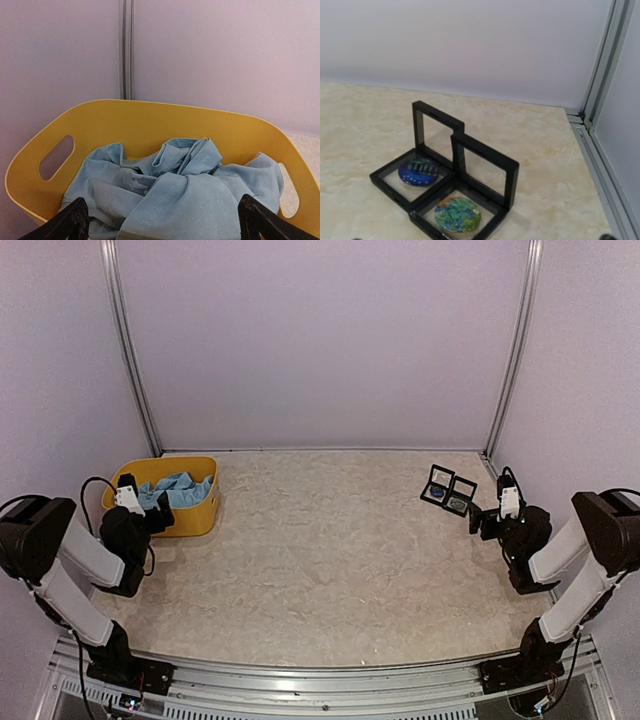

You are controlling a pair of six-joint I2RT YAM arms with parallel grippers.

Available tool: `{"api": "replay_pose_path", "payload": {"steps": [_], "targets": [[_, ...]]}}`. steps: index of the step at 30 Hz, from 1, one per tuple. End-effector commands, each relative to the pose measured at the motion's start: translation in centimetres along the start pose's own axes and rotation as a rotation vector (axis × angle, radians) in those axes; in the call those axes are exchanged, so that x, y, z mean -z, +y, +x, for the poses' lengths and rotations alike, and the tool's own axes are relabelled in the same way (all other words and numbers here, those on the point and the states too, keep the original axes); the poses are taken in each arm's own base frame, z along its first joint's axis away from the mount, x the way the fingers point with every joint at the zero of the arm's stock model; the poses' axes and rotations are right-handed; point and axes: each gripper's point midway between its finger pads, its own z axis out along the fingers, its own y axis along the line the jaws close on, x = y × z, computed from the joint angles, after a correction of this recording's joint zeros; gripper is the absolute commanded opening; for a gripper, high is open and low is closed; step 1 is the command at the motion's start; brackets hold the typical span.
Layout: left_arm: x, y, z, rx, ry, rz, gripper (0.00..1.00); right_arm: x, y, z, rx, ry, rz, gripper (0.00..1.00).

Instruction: Pin the brooch onto the clothing

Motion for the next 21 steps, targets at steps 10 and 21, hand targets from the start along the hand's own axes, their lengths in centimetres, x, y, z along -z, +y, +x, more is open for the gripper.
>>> {"api": "replay_pose_path", "payload": {"steps": [10, 21], "targets": [[-6.2, -0.8, -11.0, 0.132, 0.198, -0.131, 0.93, -0.3, 0.5, -11.5, -0.090, -0.021, -0.147, 0.98], [-11.7, -0.5, 1.9, 0.027, 0.846, -0.134, 0.93, -4.0, 6.1, -17.4, -0.188, 0.220, -0.267, 0.79]]}}
